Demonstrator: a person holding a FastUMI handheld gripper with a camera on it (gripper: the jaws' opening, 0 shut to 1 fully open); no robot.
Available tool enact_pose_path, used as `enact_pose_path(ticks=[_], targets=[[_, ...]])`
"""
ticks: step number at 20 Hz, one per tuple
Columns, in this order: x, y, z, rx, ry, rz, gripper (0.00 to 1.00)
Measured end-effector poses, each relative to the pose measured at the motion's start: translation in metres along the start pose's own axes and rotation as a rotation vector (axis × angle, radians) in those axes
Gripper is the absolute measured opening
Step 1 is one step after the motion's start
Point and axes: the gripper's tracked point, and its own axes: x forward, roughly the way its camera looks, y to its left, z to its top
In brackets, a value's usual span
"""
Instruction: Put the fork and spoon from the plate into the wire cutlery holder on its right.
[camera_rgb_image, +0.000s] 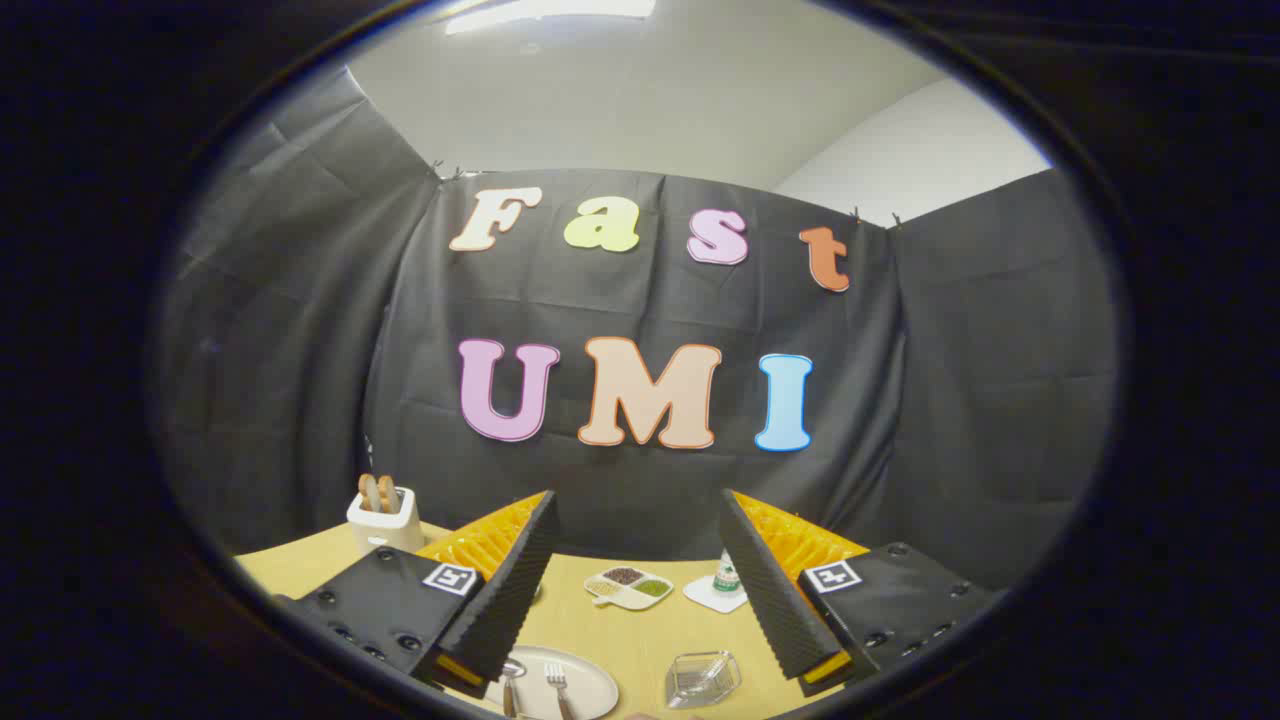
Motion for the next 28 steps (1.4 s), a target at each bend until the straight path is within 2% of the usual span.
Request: enact_pose_path(ticks=[18, 24, 28], targets=[[0.013, 0.007, -0.001, -0.004, -0.001, 0.027, 1.00], [0.024, 0.031, -0.018, 0.050, 0.045, 0.109, 1.00], [0.036, 0.046, -0.042, 0.023, 0.118, 0.168, 1.00]])
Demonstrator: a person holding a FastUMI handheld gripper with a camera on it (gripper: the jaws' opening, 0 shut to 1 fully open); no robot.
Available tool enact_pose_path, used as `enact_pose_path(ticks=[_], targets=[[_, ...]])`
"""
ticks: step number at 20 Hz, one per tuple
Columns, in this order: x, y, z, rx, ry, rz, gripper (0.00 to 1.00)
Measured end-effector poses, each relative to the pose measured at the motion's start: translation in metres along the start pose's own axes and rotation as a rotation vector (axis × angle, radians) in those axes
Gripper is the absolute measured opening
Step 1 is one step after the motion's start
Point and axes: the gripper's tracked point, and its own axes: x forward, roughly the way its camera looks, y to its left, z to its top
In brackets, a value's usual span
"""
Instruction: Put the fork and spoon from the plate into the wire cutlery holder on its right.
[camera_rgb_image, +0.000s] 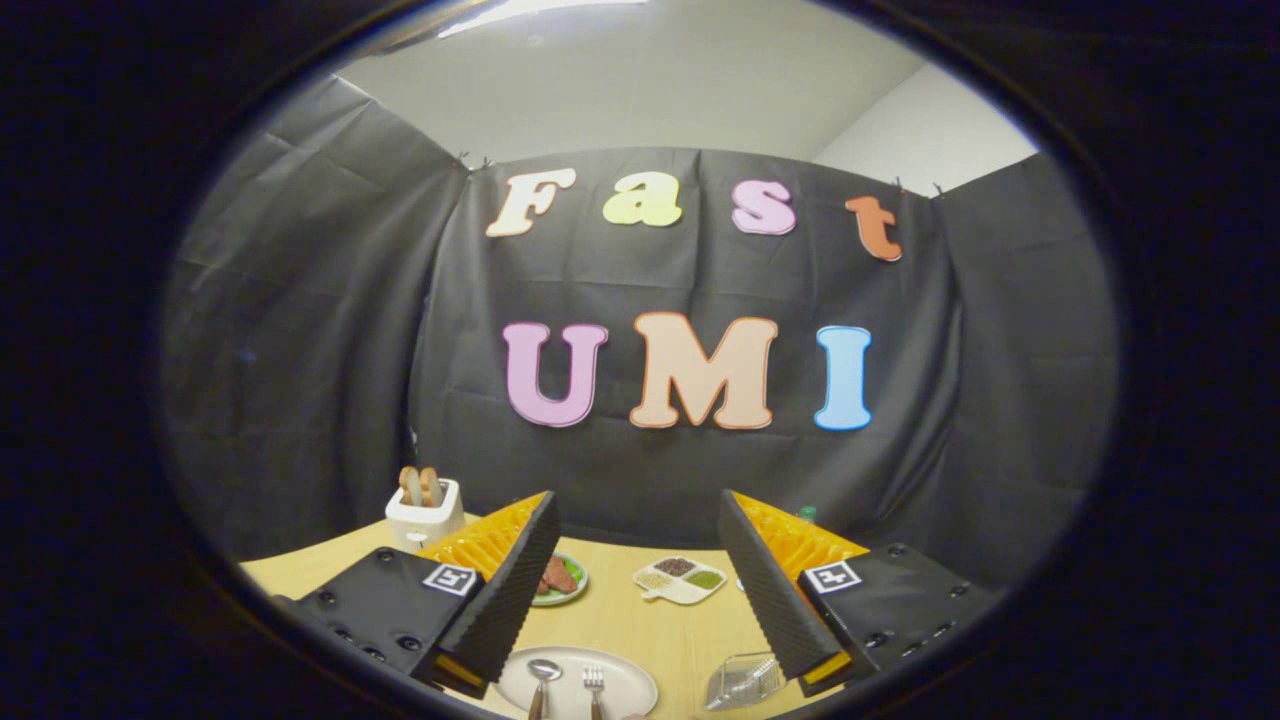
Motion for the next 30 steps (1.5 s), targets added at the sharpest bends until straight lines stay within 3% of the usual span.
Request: enact_pose_path(ticks=[7, 16, 30], targets=[[0.021, 0.009, -0.057, 0.016, 0.201, 0.064, 1.00], [0.027, 0.019, -0.137, -0.081, 0.455, 0.137, 1.00], [-0.012, 0.037, -0.273, -0.138, 0.912, 0.245, 1.00]])
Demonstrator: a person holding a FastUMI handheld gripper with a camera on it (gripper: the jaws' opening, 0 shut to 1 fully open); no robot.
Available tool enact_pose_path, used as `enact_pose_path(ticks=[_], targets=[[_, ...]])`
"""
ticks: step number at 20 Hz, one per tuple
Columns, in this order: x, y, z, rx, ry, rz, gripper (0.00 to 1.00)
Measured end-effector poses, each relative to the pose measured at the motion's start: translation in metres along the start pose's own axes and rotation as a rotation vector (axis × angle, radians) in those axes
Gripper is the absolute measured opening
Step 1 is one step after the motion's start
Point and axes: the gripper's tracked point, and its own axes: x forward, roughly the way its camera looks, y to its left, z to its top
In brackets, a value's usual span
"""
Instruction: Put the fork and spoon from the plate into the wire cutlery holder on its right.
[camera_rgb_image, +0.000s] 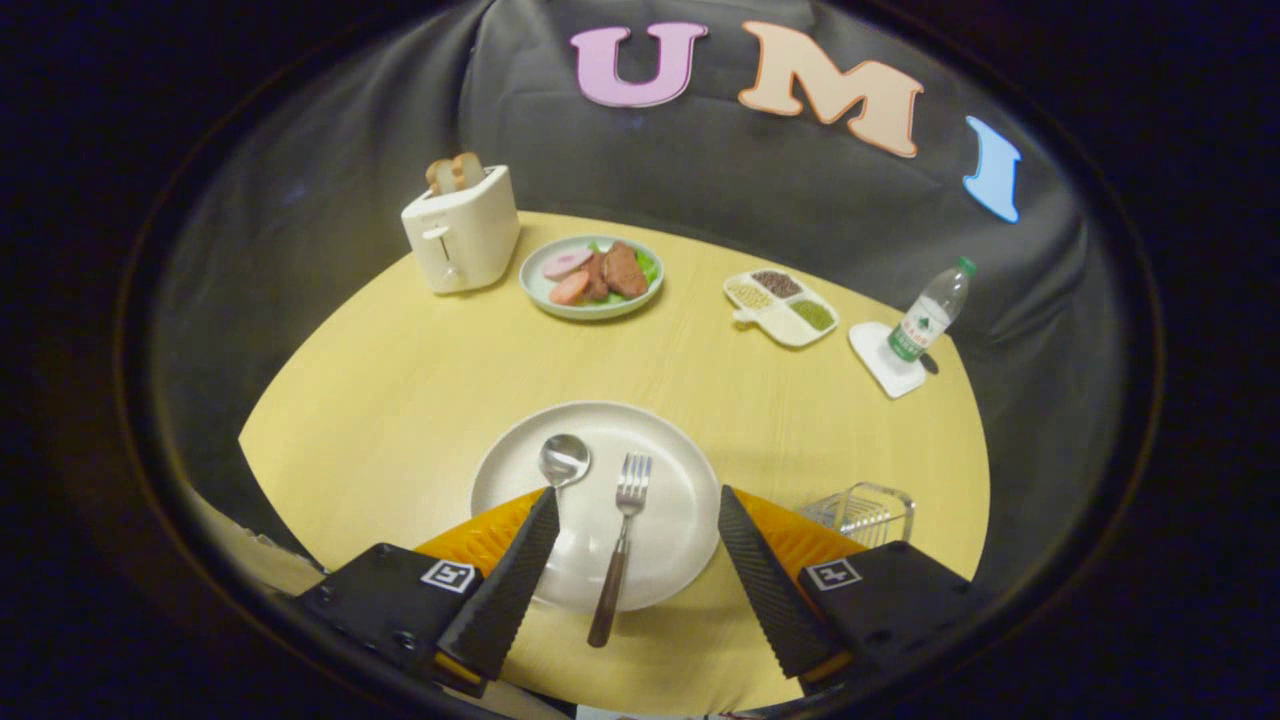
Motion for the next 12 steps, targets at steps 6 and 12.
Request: enact_pose_path(ticks=[6, 12], targets=[[0.026, -0.009, -0.030, 0.021, 0.140, -0.016, 1.00], [0.053, -0.006, -0.061, 0.060, 0.269, 0.004, 0.87]])
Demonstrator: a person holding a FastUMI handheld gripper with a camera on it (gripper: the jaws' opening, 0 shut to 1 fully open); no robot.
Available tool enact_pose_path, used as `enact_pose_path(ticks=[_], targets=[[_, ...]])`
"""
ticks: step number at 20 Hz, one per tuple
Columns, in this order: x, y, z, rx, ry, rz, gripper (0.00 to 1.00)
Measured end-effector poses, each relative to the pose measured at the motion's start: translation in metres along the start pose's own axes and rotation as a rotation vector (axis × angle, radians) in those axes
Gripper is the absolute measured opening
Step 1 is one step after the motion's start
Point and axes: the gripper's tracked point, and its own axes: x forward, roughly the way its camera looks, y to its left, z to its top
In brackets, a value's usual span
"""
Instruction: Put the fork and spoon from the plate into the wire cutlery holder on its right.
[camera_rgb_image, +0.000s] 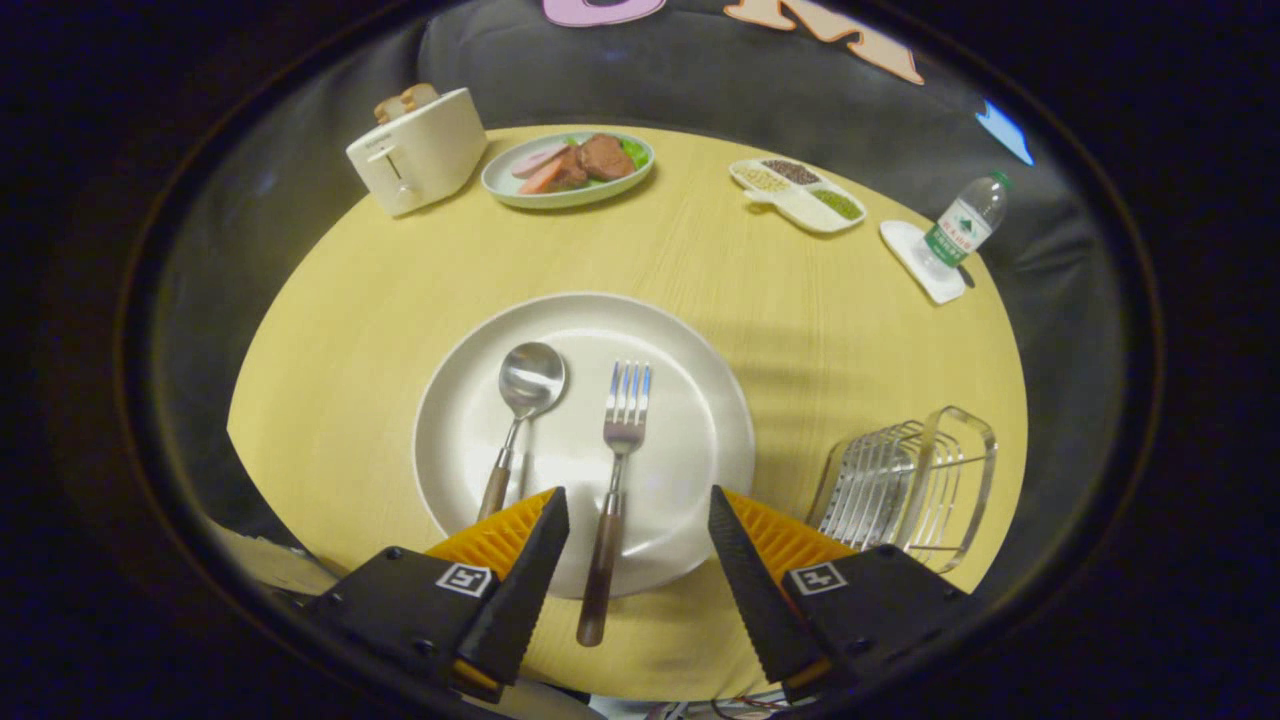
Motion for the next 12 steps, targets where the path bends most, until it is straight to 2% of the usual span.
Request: enact_pose_path(ticks=[9, 12], targets=[[0.022, 0.003, -0.015, -0.027, 0.112, -0.006, 0.40], [0.027, 0.005, -0.016, -0.016, 0.124, 0.000, 0.38]])
